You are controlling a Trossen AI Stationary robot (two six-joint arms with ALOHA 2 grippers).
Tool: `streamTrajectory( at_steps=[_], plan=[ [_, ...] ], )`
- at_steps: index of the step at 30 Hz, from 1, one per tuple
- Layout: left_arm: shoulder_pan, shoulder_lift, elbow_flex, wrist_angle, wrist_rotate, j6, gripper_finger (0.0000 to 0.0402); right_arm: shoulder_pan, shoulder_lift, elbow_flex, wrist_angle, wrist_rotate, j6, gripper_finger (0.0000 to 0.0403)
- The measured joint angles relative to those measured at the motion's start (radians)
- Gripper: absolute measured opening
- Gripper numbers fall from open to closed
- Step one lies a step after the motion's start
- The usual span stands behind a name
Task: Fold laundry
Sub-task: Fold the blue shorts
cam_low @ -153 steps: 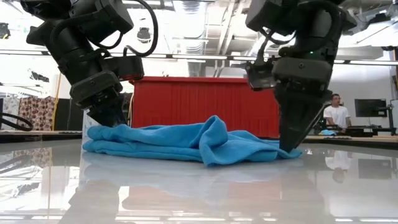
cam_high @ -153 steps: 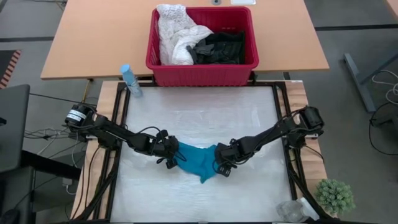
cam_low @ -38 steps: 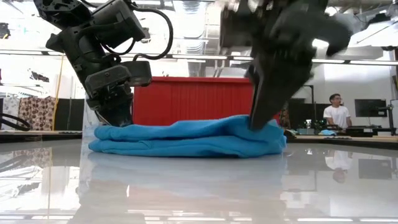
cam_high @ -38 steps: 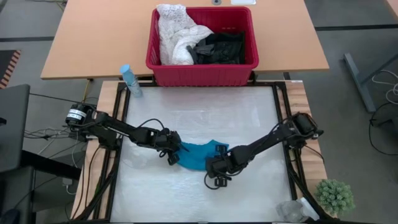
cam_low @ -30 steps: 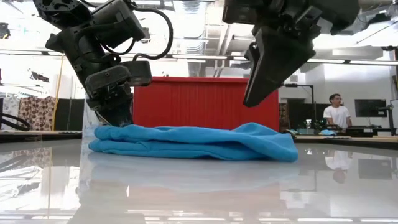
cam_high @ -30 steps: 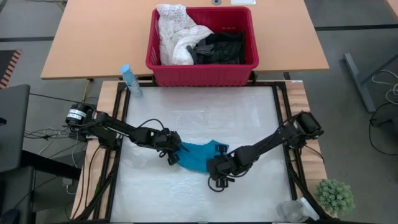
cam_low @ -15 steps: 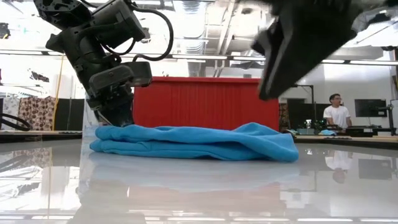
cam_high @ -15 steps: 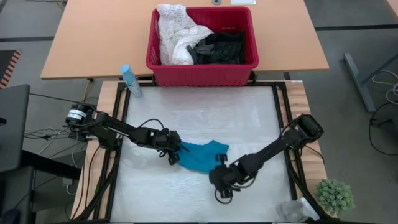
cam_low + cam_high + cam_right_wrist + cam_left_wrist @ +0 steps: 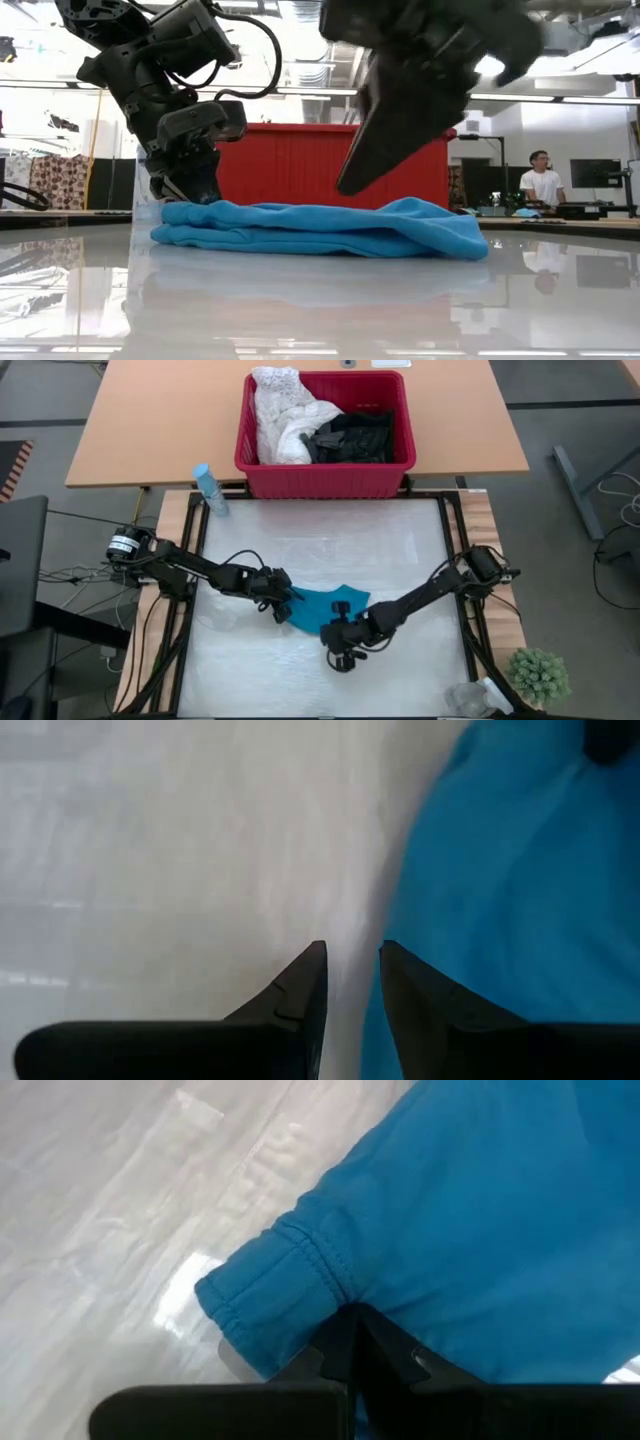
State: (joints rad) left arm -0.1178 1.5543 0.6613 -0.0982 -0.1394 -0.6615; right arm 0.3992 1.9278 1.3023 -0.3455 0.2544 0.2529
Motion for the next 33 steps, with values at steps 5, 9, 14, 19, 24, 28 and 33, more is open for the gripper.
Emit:
streamTrajectory(
  at_steps=[5,9,14,19,24,28,33],
  plan=[
    [0.001,-0.001,0.001,-0.004,0.001,-0.002,0.0000,-0.031,-0.004,-0.001,-0.002,0.011,-0.041,0.0120],
    [0.002,-0.013,0.002,0.001,0.003,-0.020,0.0000,-0.043,0.002,0.000,-0.006,-0.003,-0.044,0.0120],
    [0.012,-0.042,0.014,-0.002,0.008,-0.039,0.0000,-0.051,0.036,-0.008,0.008,-0.009,-0.052,0.0120],
    [0.027,-0.079,0.054,-0.007,0.039,0.026,0.0000,-0.053,0.060,-0.016,0.010,-0.017,-0.079,0.0120],
    [0.045,-0.131,0.112,-0.065,0.039,0.034,0.0001,-0.062,0.058,-0.015,0.006,-0.019,-0.094,0.0120],
    [0.049,-0.177,0.152,-0.146,0.031,0.079,0.0019,-0.071,0.058,-0.016,-0.002,-0.020,-0.094,0.0120],
    [0.015,-0.210,0.189,-0.082,0.121,0.074,0.0062,-0.072,0.056,-0.016,-0.001,-0.021,-0.101,0.0120]
  ],
)
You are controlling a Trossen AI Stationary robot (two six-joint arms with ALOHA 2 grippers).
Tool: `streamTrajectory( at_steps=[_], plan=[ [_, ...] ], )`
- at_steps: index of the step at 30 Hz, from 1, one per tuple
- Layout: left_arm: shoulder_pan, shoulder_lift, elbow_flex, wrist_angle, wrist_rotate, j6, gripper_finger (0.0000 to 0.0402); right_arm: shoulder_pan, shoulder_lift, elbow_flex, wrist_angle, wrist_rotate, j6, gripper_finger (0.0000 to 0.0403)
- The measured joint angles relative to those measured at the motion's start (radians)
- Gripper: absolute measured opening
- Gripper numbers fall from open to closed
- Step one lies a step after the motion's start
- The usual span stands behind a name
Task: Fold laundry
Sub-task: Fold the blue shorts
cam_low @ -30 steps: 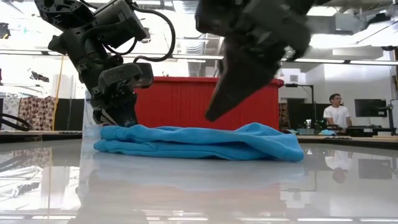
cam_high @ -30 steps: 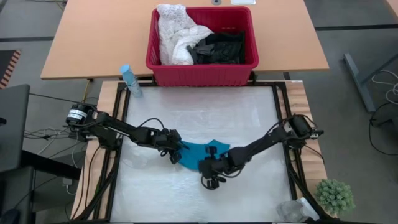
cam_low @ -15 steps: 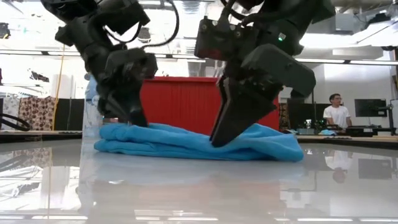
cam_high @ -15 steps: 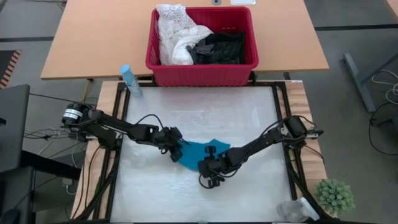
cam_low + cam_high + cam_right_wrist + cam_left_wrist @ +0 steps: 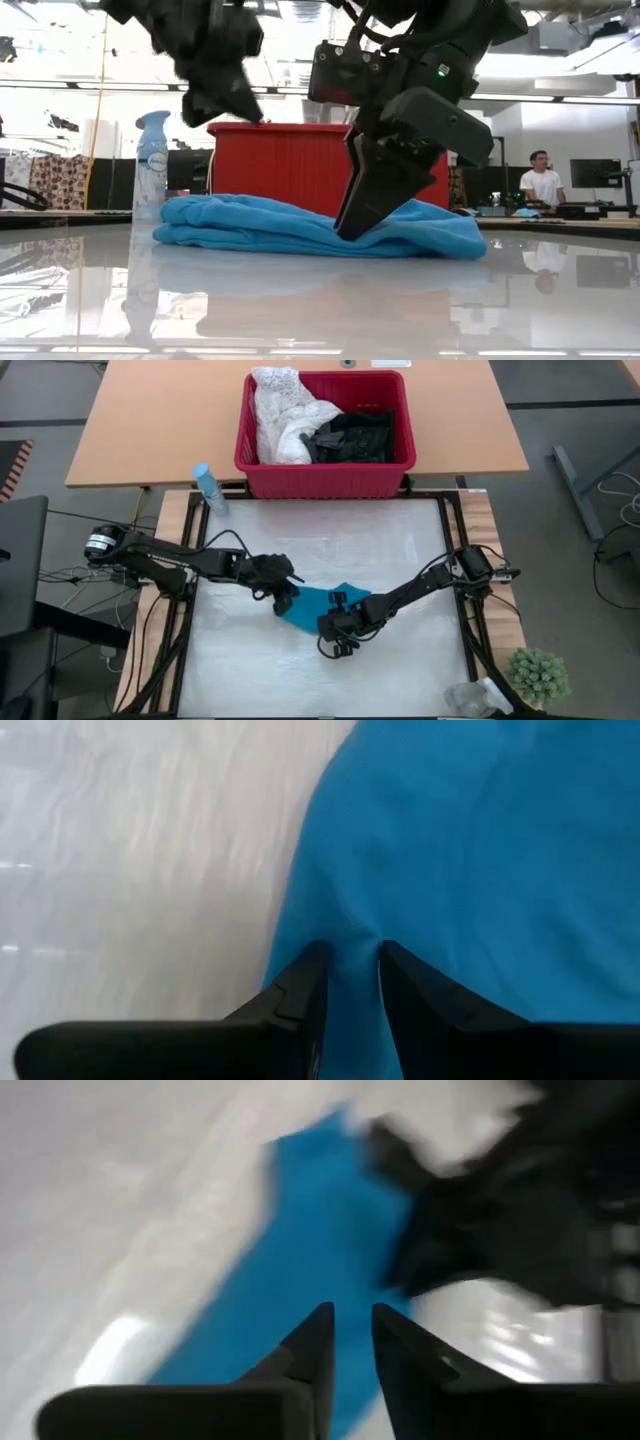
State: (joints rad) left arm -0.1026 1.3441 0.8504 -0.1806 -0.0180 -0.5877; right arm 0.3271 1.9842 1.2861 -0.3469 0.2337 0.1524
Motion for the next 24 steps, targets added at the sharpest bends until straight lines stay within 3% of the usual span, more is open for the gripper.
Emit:
streamTrajectory(
  at_steps=[4,7,13,19,24],
  plan=[
    [-0.094,0.013,-0.002,0.087,0.018,0.001,0.0082,-0.003,-0.007,0.001,0.008,-0.026,-0.026,0.0120],
    [-0.160,0.039,-0.005,0.049,-0.095,-0.018,0.0082,-0.003,-0.047,0.002,0.013,-0.050,-0.074,0.0120],
    [-0.225,0.111,-0.003,0.142,-0.261,-0.115,0.0070,-0.026,-0.129,0.003,-0.011,-0.055,-0.098,0.0120],
    [-0.245,0.256,-0.005,0.212,-0.278,-0.206,0.0066,-0.120,-0.151,0.003,-0.062,-0.096,-0.053,0.0129],
    [-0.263,0.327,-0.005,0.212,-0.278,-0.297,0.0066,-0.202,-0.149,0.003,-0.069,-0.158,-0.116,0.0153]
  ],
)
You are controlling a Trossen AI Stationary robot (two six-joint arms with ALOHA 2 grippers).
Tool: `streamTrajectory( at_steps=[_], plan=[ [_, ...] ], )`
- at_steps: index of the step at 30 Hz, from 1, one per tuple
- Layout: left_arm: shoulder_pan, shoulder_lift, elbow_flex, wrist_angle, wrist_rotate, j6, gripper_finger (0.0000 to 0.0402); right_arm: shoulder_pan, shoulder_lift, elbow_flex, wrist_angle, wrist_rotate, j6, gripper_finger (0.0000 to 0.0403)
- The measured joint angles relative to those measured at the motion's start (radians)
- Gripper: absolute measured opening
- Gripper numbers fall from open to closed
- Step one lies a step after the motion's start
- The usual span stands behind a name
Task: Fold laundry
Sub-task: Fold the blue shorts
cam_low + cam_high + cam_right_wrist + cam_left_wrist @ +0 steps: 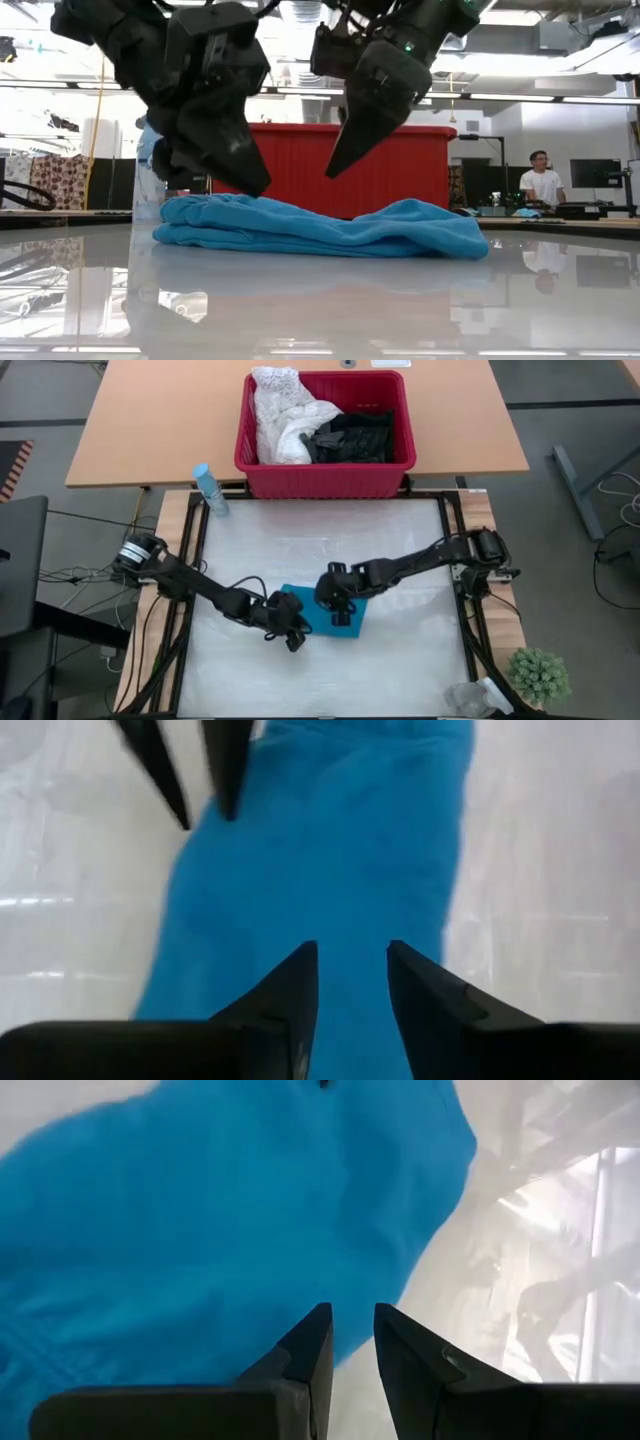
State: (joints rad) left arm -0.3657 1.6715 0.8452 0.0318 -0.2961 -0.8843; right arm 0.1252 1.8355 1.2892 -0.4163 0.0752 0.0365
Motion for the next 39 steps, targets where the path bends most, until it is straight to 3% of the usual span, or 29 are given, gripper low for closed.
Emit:
streamTrajectory(
  at_steps=[4,9,16,26,39],
  plan=[
    [-0.019,0.016,0.000,-0.013,-0.034,-0.010,0.0066,-0.052,0.002,0.000,0.006,-0.006,-0.054,0.0170],
    [-0.016,0.016,0.000,-0.141,-0.075,0.012,0.0065,-0.104,0.002,0.000,0.007,-0.048,-0.071,0.0188],
    [0.001,0.016,0.000,-0.221,-0.083,0.064,0.0065,-0.120,0.002,0.000,0.017,-0.052,-0.098,0.0189],
    [0.069,0.013,0.002,-0.438,-0.056,0.278,0.0065,-0.129,0.054,0.000,0.058,-0.066,-0.093,0.0185],
    [0.178,0.013,0.002,-0.414,-0.088,0.615,0.0055,-0.202,0.101,0.000,0.107,-0.099,-0.071,0.0184]
  ],
)
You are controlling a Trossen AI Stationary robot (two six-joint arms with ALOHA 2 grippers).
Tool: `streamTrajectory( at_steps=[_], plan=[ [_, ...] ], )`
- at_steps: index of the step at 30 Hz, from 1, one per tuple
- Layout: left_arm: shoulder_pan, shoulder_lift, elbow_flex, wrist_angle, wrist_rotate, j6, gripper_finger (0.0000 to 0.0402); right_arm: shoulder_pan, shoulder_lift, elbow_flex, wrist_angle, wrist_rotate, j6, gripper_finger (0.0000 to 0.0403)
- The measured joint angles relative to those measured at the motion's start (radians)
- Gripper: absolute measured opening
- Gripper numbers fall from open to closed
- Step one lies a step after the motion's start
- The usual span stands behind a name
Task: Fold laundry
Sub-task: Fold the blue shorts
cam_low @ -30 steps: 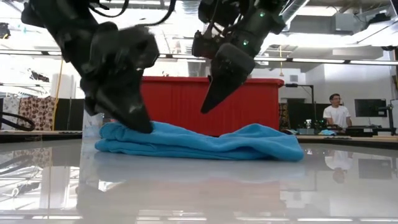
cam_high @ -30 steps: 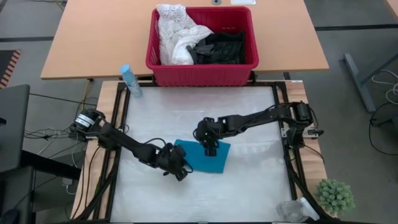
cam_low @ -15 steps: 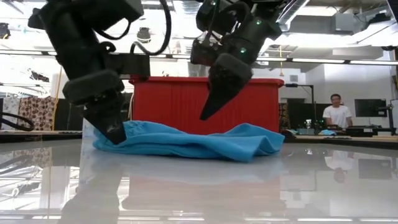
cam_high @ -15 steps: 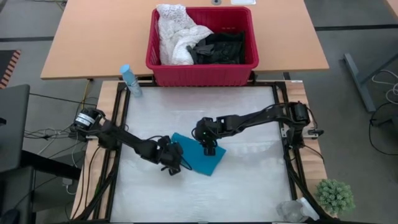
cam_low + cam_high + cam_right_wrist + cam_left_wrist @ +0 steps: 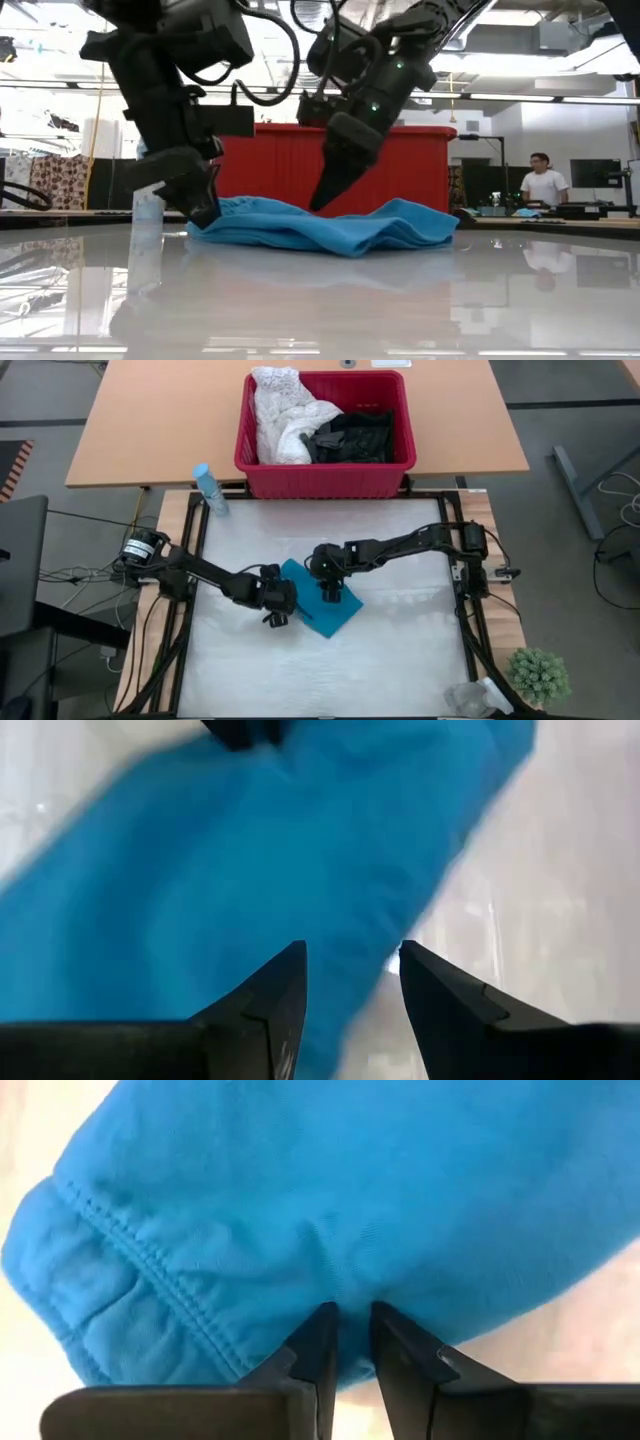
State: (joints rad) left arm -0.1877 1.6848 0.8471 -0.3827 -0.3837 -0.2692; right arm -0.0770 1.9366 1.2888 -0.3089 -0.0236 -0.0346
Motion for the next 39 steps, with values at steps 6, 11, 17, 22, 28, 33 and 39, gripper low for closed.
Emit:
streamTrajectory(
  at_steps=[6,11,17,22,28,33,39],
  plan=[
    [0.082,0.002,-0.002,0.074,-0.016,0.087,0.0052,-0.046,0.000,0.000,0.000,-0.005,0.008,0.0184],
    [0.136,0.003,-0.002,0.151,0.020,0.139,0.0051,-0.068,0.000,0.000,-0.018,-0.007,0.011,0.0184],
    [0.166,0.003,0.039,0.160,0.020,0.154,0.0051,-0.115,0.000,0.000,-0.056,0.041,0.038,0.0184],
    [0.167,0.003,0.127,0.124,0.018,0.197,0.0051,-0.158,0.000,0.000,-0.068,0.051,0.054,0.0184],
    [0.165,-0.021,0.238,-0.078,0.008,0.077,0.0051,-0.193,0.000,-0.004,-0.108,0.050,0.060,0.0184],
    [0.125,-0.098,0.219,-0.047,-0.014,-0.251,0.0051,-0.215,0.000,-0.004,-0.150,0.051,0.069,0.0184],
    [0.023,-0.177,0.040,0.201,-0.157,-0.676,0.0052,-0.215,0.000,-0.004,-0.187,0.049,0.072,0.0184]
  ],
)
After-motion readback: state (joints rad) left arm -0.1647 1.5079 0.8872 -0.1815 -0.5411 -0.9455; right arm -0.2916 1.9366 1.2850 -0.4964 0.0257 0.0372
